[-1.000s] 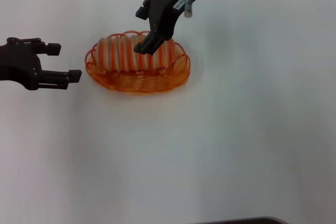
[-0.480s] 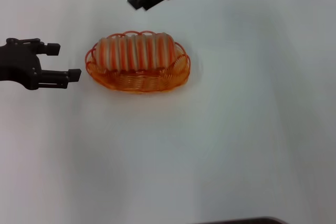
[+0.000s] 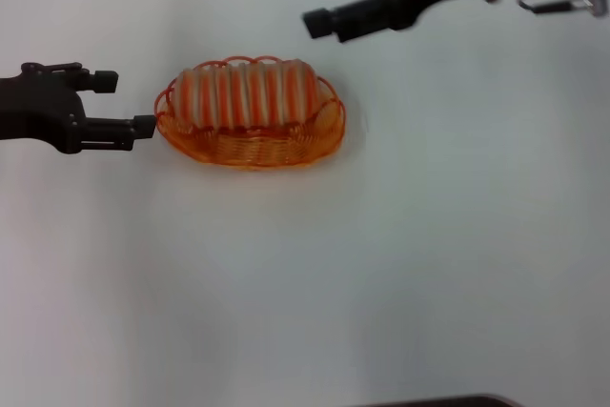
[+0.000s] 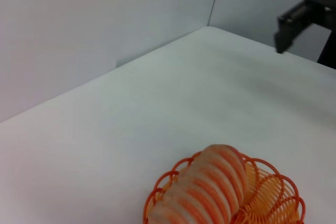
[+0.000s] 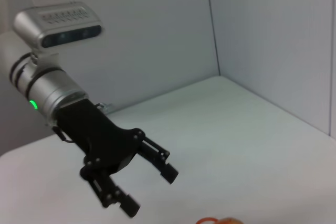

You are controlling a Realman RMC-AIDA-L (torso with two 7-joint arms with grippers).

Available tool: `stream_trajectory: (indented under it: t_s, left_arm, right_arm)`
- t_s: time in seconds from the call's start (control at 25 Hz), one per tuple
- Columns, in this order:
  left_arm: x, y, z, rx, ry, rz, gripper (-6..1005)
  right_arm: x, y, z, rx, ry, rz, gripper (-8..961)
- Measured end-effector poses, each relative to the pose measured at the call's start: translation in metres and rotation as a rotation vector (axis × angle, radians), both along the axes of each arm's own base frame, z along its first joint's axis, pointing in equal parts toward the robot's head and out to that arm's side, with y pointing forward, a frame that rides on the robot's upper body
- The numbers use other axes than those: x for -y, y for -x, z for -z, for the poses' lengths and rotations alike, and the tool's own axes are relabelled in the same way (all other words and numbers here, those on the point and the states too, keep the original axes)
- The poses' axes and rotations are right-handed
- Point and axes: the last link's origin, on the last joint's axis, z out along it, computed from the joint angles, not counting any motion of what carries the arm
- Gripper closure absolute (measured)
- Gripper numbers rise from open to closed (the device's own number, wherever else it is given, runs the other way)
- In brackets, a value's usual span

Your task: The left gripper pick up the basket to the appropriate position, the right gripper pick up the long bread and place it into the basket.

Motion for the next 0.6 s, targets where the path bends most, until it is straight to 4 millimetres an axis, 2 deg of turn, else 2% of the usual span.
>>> stream_trajectory:
  t_s: [0.36,0.6]
  left_arm:
    - [-0.006,-0.003,0.005,0.006,-0.003,-0.002,135]
    - [-0.008,-0.006,0.011,0.023,0.014,-0.003,135]
  right_arm:
    - [0.038,-0.064,-0.002,0.004,-0.043,0.024,141]
    - [0.055,-0.085,0.002,0.028,-0.064,-0.007,138]
